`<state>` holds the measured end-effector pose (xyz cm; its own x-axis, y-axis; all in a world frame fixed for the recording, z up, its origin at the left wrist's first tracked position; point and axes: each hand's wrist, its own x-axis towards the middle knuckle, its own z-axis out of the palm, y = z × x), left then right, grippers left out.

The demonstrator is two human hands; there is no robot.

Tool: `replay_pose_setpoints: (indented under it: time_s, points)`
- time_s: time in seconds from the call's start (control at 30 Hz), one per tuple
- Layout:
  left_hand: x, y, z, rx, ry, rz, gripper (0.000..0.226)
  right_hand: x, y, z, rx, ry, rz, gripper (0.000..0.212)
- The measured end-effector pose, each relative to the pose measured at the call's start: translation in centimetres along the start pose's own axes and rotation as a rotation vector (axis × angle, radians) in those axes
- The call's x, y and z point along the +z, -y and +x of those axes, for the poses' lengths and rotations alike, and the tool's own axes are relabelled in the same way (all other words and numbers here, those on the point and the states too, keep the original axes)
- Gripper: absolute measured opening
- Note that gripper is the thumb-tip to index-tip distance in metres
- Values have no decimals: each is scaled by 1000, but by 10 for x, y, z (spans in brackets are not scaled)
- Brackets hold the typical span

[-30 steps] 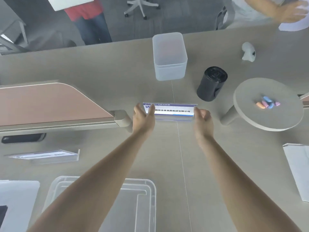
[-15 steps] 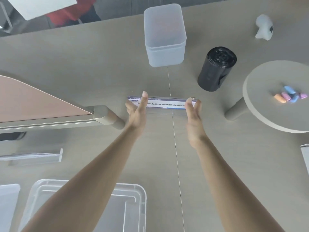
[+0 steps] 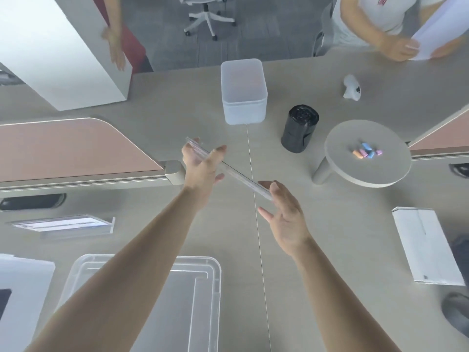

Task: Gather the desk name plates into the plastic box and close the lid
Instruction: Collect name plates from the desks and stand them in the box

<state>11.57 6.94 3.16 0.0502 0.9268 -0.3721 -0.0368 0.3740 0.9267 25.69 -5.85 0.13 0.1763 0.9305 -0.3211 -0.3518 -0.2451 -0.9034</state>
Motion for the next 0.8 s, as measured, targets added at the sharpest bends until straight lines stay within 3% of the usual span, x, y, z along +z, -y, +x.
replay_pose_setpoints:
  time_s: [0.1,0.3,0.4,0.47,0.6,0.73,0.8]
  points:
    - [-12,-18,-26,92,-41,157,76,11,14,-29,34,66,-150,60]
    - [-48,-42,-83,415,-35,382,99,64,42,-65,-121,52,-782,75]
    - [-67,-52,-110,488,-37,396,110,101,40,-87,-146,52,-870,73]
    - [-81,-55,-125,491,-38,379,106,124,30,-103,-165,-8,-852,64]
    - [-116,-59,-158,556,-63,407,110,159,12,-126,-338,-106,-932,14]
    - [-186,-65,-185,559,-23,431,136,189,14,-146,-379,-33,-1106,17]
    - [-226,-71,-201,568,-17,499,136,205,19,-156,-404,13,-1235,20]
